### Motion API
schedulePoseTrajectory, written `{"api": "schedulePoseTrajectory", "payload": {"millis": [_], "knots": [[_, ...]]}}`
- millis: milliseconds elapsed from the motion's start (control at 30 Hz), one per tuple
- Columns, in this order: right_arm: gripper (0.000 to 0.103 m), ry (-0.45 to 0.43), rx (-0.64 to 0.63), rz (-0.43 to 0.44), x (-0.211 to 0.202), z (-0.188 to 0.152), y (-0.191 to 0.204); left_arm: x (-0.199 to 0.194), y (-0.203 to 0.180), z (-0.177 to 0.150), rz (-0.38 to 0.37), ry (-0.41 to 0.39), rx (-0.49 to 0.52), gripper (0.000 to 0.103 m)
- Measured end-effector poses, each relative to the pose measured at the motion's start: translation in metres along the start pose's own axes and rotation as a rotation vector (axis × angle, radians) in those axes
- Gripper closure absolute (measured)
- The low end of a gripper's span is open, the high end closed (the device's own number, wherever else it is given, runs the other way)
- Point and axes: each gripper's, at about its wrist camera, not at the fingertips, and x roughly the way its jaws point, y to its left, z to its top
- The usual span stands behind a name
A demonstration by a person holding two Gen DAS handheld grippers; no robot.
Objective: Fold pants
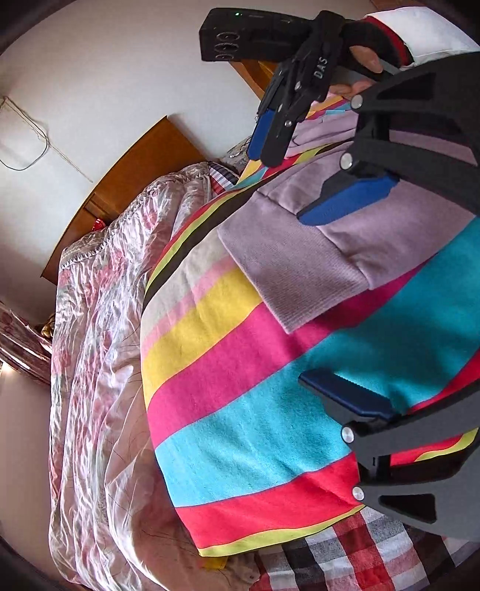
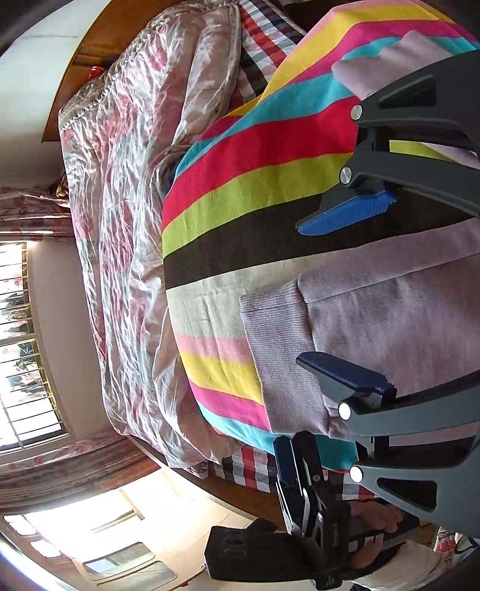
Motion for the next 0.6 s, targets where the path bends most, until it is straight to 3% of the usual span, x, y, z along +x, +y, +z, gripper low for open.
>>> {"api": "schedulePoseTrajectory", "payload": {"millis": [67,133,200,233,267,300,433,600], "knots": [[0.040,0.032,0.003,0.024,0.019,0.003,-0.002,0.004,0.000,0.000,0.005,0.000,0.008,0.025],[0.054,0.058,-0.011,0.036,0.033,0.002,0.002,0.010,-0.002,0.000,0.026,-0.001,0.028,0.037],[0.064,0.044,-0.032,0.036,0.037,0.000,0.008,0.016,-0.007,-0.001,0.079,0.001,0.077,0.065],[0.067,0.033,-0.044,0.029,0.036,-0.001,0.010,0.016,-0.008,-0.003,0.082,-0.002,0.097,0.073],[0.079,0.006,-0.050,0.002,0.031,-0.001,0.011,0.016,-0.008,-0.003,0.078,-0.008,0.103,0.092],[0.086,-0.022,-0.048,-0.020,0.025,-0.002,0.011,0.014,-0.006,-0.004,0.065,-0.018,0.099,0.095],[0.088,-0.095,-0.060,-0.025,0.007,0.006,0.023,-0.017,-0.013,-0.004,0.056,-0.110,0.124,0.098],[0.089,-0.077,-0.068,-0.044,0.021,0.016,0.035,-0.025,-0.003,0.000,0.072,-0.106,0.094,0.098]]}}
